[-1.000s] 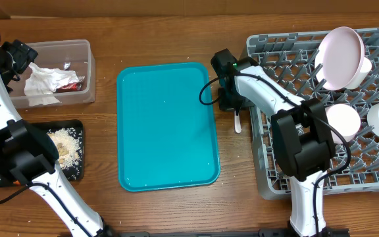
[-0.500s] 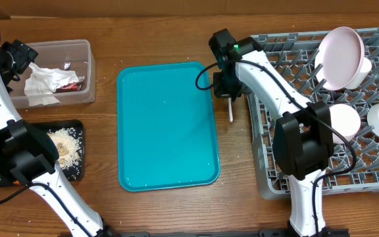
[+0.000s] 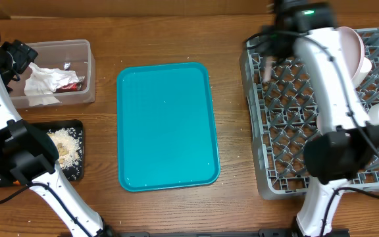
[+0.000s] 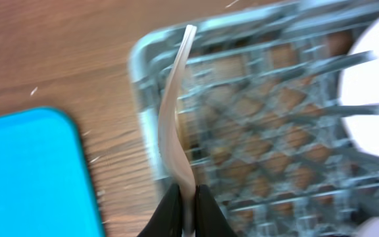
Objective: Sort waste into correct bins and load items into the dishwasher rack
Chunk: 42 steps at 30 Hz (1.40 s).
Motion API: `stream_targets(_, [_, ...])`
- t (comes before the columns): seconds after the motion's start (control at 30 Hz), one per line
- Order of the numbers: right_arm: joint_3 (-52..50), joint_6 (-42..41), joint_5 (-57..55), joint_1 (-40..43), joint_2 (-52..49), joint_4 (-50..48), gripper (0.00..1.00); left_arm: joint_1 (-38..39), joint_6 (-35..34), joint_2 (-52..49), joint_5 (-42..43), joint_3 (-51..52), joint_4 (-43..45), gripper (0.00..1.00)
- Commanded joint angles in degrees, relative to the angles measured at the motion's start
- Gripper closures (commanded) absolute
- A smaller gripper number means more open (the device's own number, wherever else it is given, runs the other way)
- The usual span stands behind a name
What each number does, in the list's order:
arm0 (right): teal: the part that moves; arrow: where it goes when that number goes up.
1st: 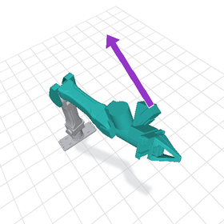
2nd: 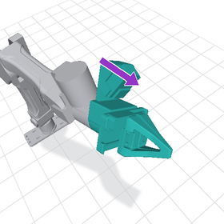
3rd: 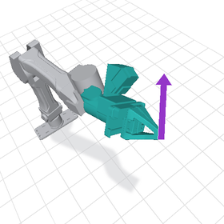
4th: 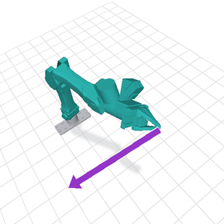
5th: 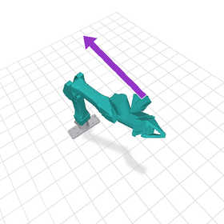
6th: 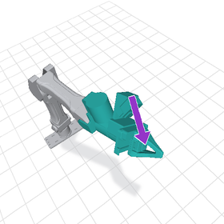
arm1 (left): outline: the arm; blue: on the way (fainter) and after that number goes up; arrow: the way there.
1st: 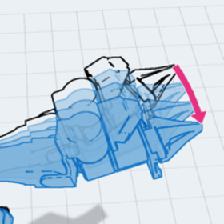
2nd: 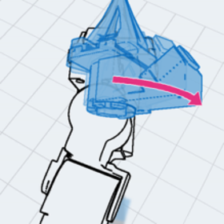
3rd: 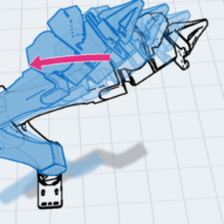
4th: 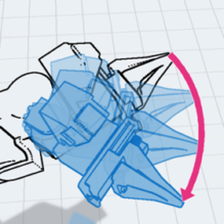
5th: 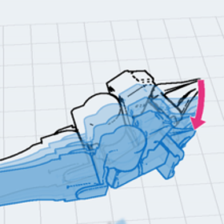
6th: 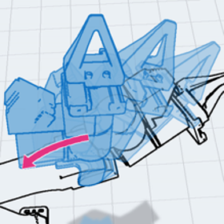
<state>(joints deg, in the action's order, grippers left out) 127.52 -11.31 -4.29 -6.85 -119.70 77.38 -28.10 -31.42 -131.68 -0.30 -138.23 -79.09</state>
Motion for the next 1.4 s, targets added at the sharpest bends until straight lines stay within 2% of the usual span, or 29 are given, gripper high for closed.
stream_targets(0.0, [-0.2,8.6,6.7,2.8,0.0,0.2,0.96,0.5,-0.3,0.7,-0.8,0.2,0.0,0.0])
stream_targets(0.23, [-7.2,10.7,10.8,4.6,-0.1,-5.0,0.95,0.5,-0.3,0.7,-0.8,0.2,0.0,0.0])
stream_targets(0.3, [-9.4,11.2,12.3,4.2,-0.1,-6.5,0.92,0.5,-0.3,0.7,-0.8,0.2,0.0,0.0])
stream_targets(0.4, [-13.0,11.1,12.5,3.4,-0.1,-9.0,0.37,0.5,-0.3,0.7,-0.8,0.2,0.0,0.0])
stream_targets(0.43, [-13.6,11.1,12.5,3.4,-0.1,-9.3,0.23,0.5,-0.3,0.7,-0.8,0.2,0.0,0.0])
stream_targets(0.5, [-13.9,11.0,12.6,3.4,-0.1,-9.2,0.16,0.5,-0.3,0.7,-0.8,0.2,0.0,0.0])
stream_targets(0.8, [-13.8,9.3,15.8,1.6,-0.1,-5.0,0.14,0.5,-0.3,0.7,-0.8,0.2,0.0,0.0])
stream_targets(0.97, [-14.2,9.1,13.4,-1.6,-0.1,-1.6,0.14,0.5,-0.3,0.7,-0.8,0.2,0.0,0.0])
stream_targets(1.13, [-18.2,3.8,6.0,-4.0,-0.1,-3.1,0.14,0.5,-0.3,0.7,-0.8,0.2,0.0,0.0])
stream_targets(1.3, [-23.8,3.8,6.0,-4.1,-0.1,-6.7,0.15,0.5,-0.3,0.7,-0.8,0.2,0.0,0.0])
stream_targets(1.37, [-24.9,3.8,6.0,-4.1,-0.1,-7.0,0.2,0.5,-0.3,0.7,-0.8,0.2,0.0,0.0])
